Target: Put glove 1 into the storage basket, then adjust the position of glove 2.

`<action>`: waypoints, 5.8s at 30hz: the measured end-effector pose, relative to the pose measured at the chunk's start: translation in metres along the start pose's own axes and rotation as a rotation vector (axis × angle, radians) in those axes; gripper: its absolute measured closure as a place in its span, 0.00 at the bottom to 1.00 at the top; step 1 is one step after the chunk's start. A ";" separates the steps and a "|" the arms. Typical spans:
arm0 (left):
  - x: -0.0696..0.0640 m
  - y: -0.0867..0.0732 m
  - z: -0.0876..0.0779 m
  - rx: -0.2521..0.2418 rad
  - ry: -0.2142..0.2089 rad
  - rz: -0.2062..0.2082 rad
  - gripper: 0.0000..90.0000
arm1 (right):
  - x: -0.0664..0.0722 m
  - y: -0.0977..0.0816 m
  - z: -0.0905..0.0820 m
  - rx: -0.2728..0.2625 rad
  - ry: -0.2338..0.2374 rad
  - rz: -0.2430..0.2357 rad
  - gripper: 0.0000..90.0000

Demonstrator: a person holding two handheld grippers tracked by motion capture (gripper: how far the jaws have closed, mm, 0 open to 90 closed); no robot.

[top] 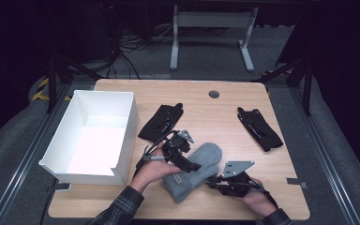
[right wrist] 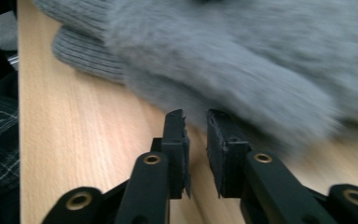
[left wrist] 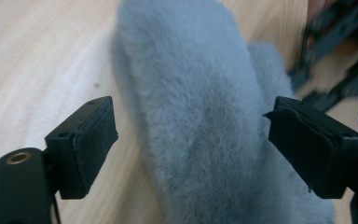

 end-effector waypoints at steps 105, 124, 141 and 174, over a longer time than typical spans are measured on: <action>0.056 -0.042 -0.256 -0.204 0.244 -0.338 0.77 | -0.088 -0.052 -0.035 0.005 -0.346 0.279 0.17; 0.096 -0.113 -0.250 -0.189 0.339 -0.548 0.78 | -0.088 -0.052 -0.035 0.004 -0.351 0.283 0.17; 0.135 -0.160 -0.193 -0.110 0.294 -0.693 0.77 | -0.088 -0.052 -0.035 0.004 -0.352 0.281 0.17; 0.134 -0.147 -0.204 -0.129 0.389 -0.638 0.33 | -0.088 -0.052 -0.035 0.003 -0.353 0.282 0.17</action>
Point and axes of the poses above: each handheld gripper's, and its own axes: z roughly forward along the jaws, y roughly out of its top, x roughly to its left, the point moved 3 cm from there along z, roughly forward along the jaws, and after that the axes turned 5 degrees about x, right-handed, at the moved point
